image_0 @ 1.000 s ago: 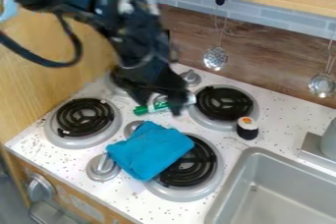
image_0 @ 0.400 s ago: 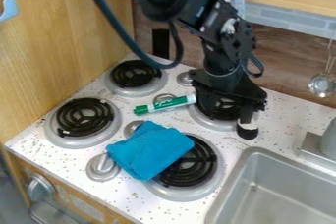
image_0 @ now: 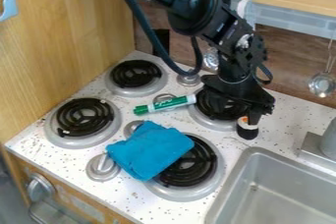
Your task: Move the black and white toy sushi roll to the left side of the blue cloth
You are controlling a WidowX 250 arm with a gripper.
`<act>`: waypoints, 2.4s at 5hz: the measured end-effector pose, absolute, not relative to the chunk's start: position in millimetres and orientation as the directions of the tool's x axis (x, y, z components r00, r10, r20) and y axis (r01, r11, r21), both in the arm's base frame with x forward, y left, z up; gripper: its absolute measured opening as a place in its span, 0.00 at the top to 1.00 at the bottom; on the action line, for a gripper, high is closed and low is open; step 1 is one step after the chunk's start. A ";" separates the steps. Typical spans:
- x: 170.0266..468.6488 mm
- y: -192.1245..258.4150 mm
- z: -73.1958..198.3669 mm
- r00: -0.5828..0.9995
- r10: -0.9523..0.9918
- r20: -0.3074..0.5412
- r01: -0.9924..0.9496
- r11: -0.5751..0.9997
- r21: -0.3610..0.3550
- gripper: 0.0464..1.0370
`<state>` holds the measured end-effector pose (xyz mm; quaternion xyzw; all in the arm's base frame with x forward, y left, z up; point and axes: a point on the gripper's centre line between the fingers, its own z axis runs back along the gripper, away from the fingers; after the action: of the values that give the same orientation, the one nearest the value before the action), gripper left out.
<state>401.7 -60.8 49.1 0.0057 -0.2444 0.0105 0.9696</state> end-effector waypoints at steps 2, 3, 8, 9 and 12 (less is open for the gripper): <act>417.2 -60.3 26.3 0.893 -0.004 0.450 -0.015 0.999 0.037 0.05; 426.6 -58.1 14.4 0.899 -0.011 0.437 -0.020 0.998 0.065 0.05; 465.2 -49.6 -19.1 0.873 0.108 0.475 -0.135 0.991 0.023 0.32; 462.3 -47.6 -23.3 0.865 0.124 0.486 -0.153 0.988 0.020 0.41; 431.9 -26.3 23.9 0.808 0.166 0.565 -0.177 0.984 -0.037 0.44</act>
<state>431.9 -26.3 23.9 0.0088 -0.2964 0.0902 0.9508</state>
